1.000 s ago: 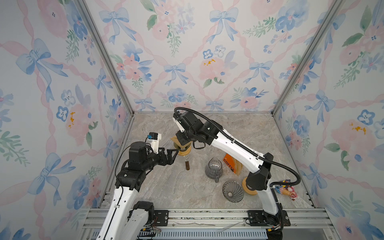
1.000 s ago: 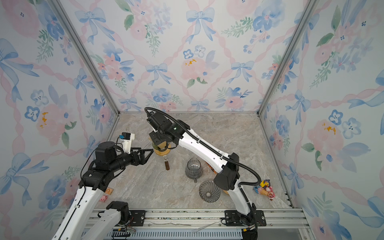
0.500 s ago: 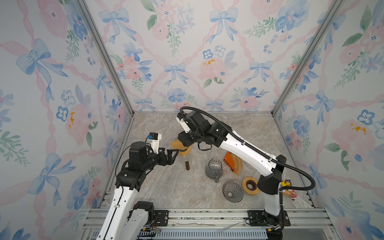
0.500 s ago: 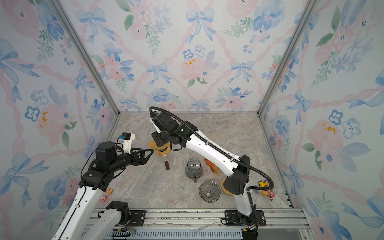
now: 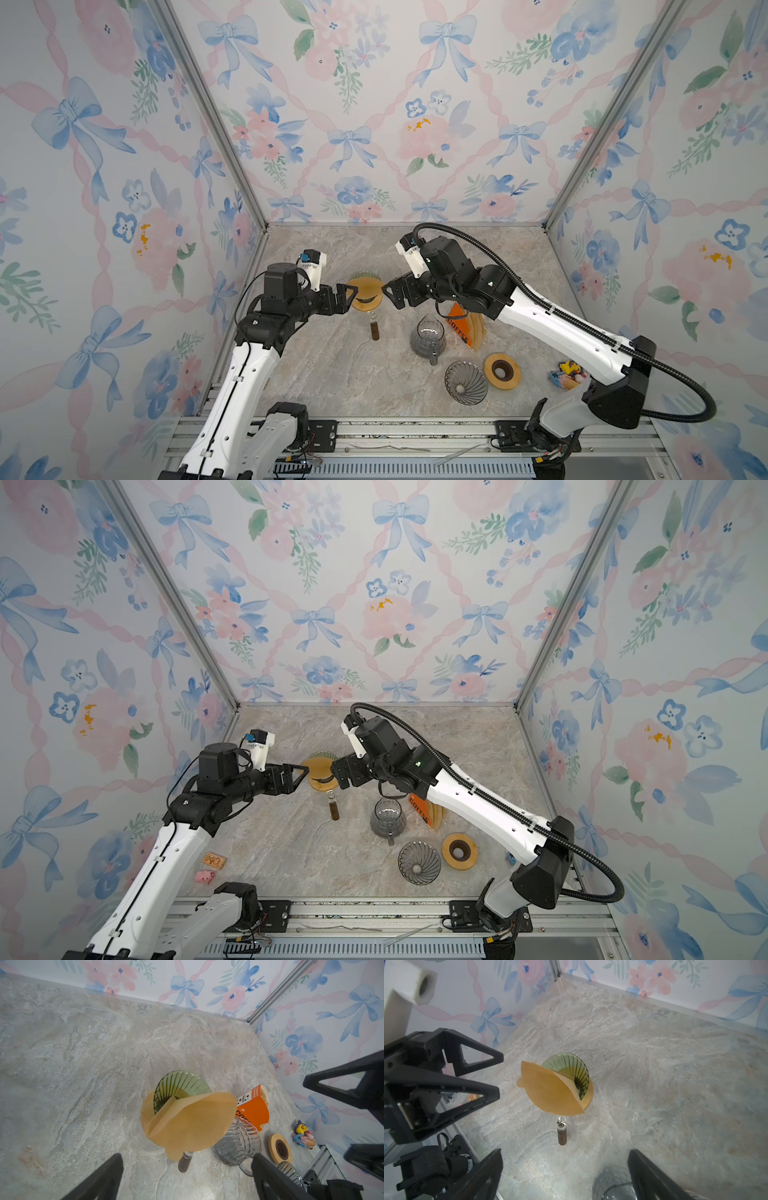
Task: Place the coffee filter in the dripper
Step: 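Lower the filter into the green dripper while the left gripper reaches toward it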
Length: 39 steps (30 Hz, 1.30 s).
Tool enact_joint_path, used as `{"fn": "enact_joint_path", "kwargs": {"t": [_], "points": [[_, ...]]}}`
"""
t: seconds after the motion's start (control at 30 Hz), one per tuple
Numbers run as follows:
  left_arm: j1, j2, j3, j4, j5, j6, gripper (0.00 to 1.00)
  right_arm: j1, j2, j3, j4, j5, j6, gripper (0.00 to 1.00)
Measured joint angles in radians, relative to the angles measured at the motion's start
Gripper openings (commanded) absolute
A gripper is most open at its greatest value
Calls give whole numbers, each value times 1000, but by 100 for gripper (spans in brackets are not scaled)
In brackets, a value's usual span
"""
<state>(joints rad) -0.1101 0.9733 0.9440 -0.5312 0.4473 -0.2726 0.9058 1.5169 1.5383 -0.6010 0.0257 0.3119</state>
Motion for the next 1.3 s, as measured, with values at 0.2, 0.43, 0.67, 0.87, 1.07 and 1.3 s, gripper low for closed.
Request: {"fn": "enact_joint_path", "kwargs": {"t": [0.2,0.43,0.67,0.87,1.07,1.3], "points": [[0,102,66,-69,-22,27,98,-14,-47,-67,22,0,11,96],[0,196,136,-124,-31,48,98,-15,-51,-67,45,0,19,96],[-2,298,203,-147,-51,64,98,-23,-11,-30,43,-4,26,96],[-21,359,229,-153,-85,74,98,-27,117,110,-5,1,25,96],[-27,409,262,-155,-115,75,98,-27,246,206,-47,12,29,96],[-28,435,274,-156,-129,75,98,-27,394,346,-121,35,37,96]]}}
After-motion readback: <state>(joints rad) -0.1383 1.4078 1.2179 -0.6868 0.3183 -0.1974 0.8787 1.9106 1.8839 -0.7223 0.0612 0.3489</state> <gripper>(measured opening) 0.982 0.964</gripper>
